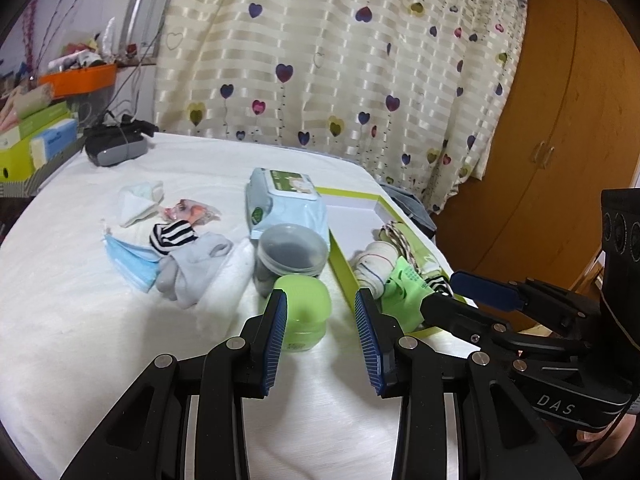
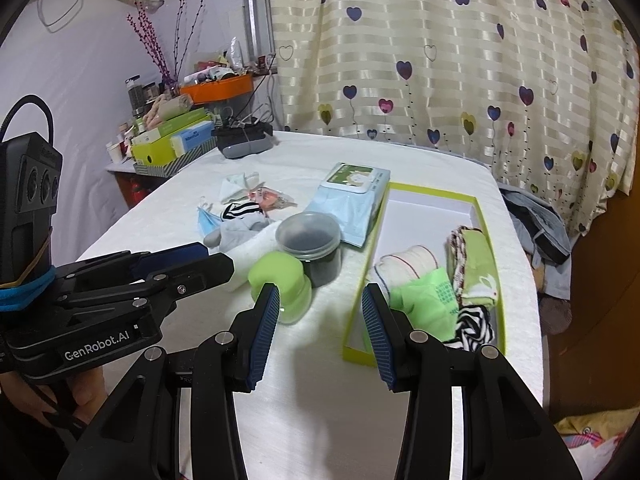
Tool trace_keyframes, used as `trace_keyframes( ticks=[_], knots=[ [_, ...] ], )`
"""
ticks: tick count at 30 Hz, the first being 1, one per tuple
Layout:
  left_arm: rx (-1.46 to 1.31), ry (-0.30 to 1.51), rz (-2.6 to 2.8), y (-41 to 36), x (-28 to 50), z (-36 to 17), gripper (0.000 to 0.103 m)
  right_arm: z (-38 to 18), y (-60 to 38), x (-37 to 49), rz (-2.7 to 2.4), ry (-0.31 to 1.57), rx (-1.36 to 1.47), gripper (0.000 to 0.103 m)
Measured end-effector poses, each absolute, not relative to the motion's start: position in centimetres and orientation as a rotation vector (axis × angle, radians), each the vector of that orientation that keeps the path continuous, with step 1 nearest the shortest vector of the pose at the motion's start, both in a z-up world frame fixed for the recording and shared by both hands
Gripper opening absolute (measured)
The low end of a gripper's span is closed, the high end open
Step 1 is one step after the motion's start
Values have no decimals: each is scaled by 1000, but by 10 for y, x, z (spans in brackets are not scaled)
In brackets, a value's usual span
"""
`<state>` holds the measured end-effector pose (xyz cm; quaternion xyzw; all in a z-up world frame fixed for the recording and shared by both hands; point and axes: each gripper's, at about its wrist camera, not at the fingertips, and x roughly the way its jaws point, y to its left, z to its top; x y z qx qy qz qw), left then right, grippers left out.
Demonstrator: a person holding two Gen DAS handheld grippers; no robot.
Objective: Organize soft objects
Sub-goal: 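Withdraw both open tools from the box toward the pile, then grasp the white towel with the left tool and lift it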
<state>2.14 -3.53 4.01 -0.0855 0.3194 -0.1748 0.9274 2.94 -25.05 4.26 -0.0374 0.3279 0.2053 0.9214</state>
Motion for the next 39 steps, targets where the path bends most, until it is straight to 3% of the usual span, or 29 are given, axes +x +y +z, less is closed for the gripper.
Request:
trace_keyframes(
  ticks=[14,39],
  knots=[
    [-250,683,-254,21,34,21,36,36,-229,39,465,689,-85,45],
    [-218,843,-274,9,98,-32,40,18,-232,73,483,735,-57,45]
  ],
)
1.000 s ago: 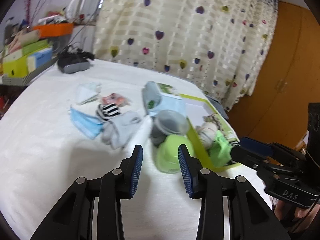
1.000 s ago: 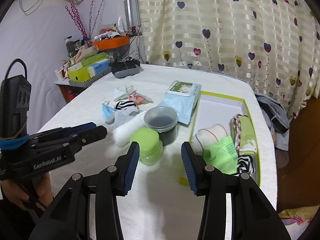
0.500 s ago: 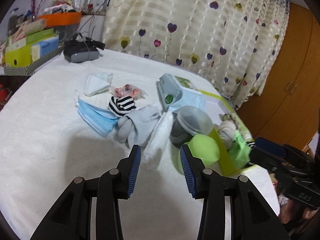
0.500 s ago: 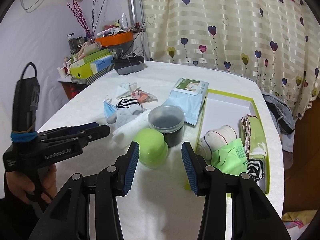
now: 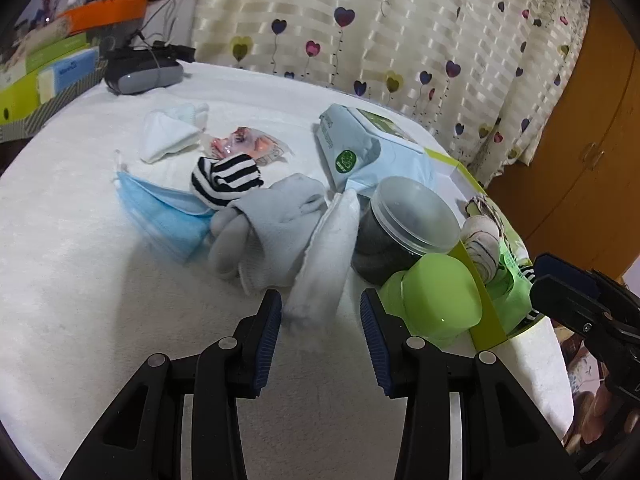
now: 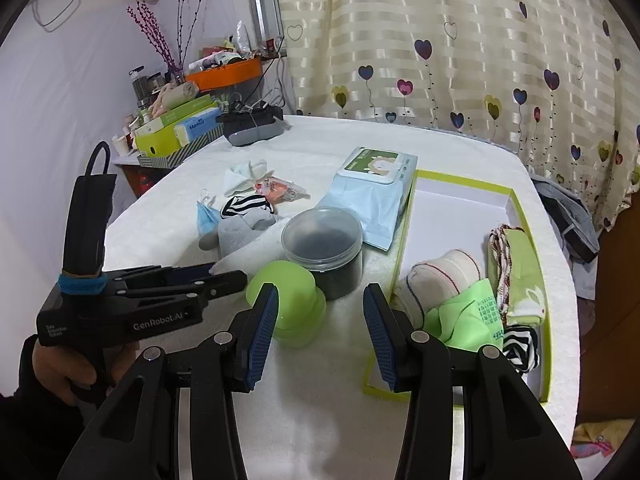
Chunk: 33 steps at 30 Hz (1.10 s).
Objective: Organize soft objects
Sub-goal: 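Grasp the white towel with the left tool and lift it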
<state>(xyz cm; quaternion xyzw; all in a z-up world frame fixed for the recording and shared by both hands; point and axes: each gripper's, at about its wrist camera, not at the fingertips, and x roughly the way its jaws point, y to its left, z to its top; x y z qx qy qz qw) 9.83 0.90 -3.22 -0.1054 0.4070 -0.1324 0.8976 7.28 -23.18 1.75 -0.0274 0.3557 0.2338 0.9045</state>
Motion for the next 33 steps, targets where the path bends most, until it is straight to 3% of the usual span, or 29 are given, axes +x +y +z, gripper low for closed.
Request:
trace_keyframes(
  ticks=[2,4,7,33],
  knots=[
    [-211,843,-272,7,101,-33,39,16,-231,75,485,739,-56,45],
    [-209,863,-262,5,104,-37,26,16,-231,76,486,742,-57,45],
    [-204,864,-258,5,102,-38,17,17,-230,76,488,743,-61,45],
    [-269,706,-238,53,37,3,15,26,-189,59,549,716,-132,45]
  ],
)
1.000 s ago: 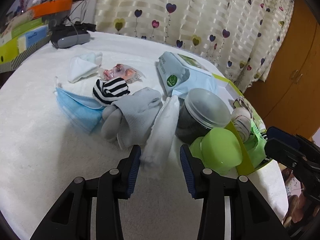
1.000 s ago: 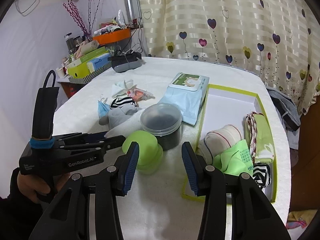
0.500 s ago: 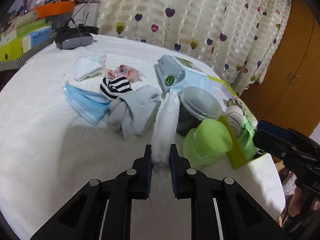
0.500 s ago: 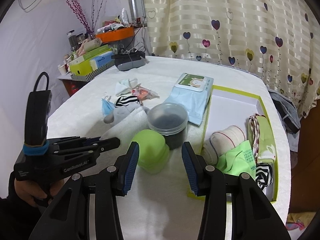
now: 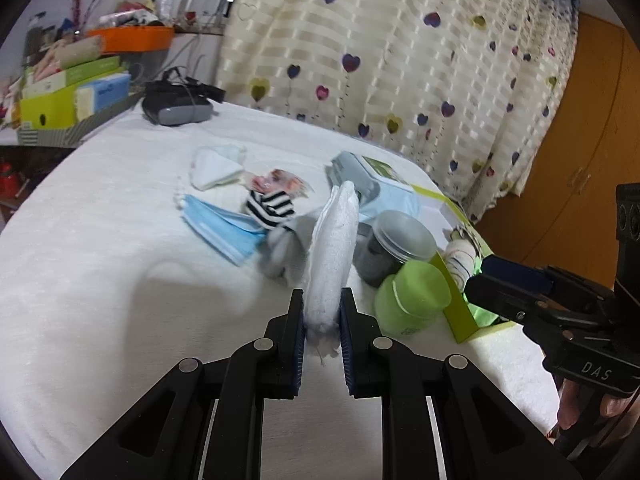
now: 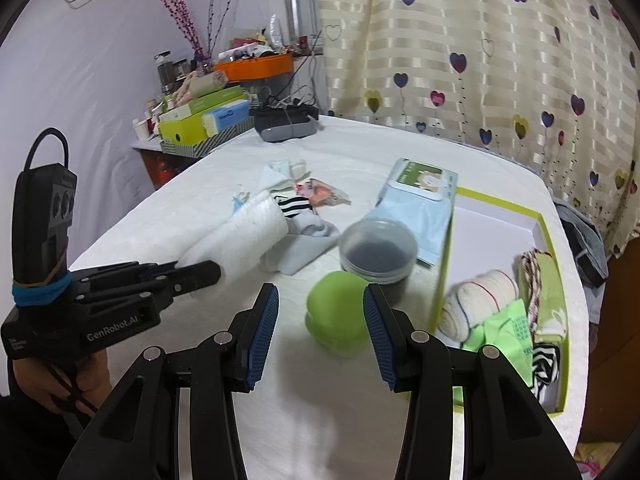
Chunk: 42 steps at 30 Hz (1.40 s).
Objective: Organize soft objects
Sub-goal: 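Grasp the white towel with the left tool and lift it, then grasp the grey glove with the right tool while left tool holds the towel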
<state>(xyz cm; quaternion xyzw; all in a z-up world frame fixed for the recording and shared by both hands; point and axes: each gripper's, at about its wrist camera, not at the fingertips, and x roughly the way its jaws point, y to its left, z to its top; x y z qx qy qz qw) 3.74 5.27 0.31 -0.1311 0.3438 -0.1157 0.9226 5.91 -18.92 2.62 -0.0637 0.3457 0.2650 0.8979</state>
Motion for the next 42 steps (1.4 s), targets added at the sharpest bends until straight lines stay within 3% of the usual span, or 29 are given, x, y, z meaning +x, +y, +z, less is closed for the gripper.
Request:
trace_keyframes(
  ticks=[22,39,42],
  knots=[
    [-371,675,-122,125,36,-9,15,-9,-90,121,595,835,-311,45],
    [-397,685,-116,137,40,-20,15,-32,-58,142,507,883,-477,45],
    [-398,684,-115,136,39,-20,15,-33,-58,144,506,879,-466,26]
  ],
)
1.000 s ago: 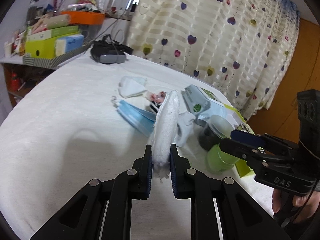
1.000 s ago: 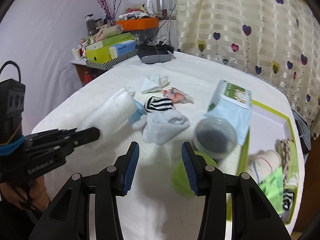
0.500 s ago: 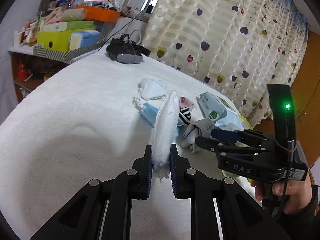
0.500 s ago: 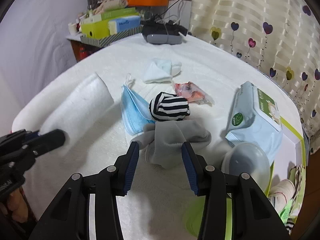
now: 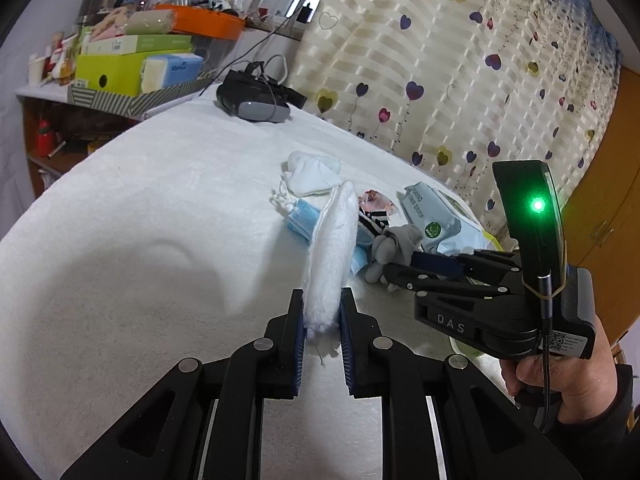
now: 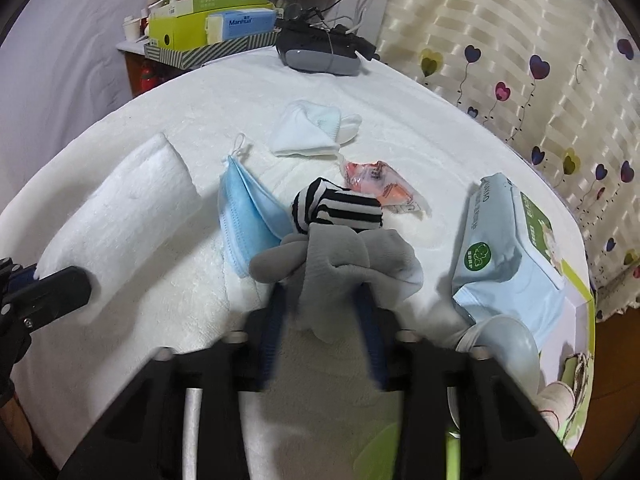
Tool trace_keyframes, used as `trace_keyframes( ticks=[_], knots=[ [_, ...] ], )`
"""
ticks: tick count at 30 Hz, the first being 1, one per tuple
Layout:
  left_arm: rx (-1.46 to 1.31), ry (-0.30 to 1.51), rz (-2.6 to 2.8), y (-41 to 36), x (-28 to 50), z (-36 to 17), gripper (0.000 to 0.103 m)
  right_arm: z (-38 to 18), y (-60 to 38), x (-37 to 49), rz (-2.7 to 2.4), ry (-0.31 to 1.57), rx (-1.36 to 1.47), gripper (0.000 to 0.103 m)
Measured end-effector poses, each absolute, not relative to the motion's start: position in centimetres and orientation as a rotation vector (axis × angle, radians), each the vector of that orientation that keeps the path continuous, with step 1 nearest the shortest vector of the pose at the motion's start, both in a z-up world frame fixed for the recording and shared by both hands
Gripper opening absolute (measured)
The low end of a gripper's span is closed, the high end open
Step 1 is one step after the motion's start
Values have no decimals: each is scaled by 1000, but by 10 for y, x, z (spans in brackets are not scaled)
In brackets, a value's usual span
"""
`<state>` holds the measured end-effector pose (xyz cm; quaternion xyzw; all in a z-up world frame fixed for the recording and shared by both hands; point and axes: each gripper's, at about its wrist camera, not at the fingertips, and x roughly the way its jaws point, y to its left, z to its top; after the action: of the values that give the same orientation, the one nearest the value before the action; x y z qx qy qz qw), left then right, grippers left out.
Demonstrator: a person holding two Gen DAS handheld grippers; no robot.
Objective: Organize soft objects
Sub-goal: 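Grasp the grey glove with the right tool while left tool holds the towel, then carry the white towel and grey glove over the box and lower them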
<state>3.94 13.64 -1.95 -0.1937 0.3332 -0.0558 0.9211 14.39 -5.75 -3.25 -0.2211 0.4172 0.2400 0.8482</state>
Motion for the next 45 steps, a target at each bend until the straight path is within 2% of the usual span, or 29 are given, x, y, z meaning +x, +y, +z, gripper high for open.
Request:
trace_keyframes(
  ticks=[2,8,45],
  knots=[
    [-399,685,-112,136,41,-20,15,-31,-59,143,514,870,-452,14],
    [-398,683,-107,136,41,-20,15,-19,-69,135,528,827,-414,9],
    [-305,607,-151,79,13,32,15,60,-150,52,698,575,-173,8]
  ],
)
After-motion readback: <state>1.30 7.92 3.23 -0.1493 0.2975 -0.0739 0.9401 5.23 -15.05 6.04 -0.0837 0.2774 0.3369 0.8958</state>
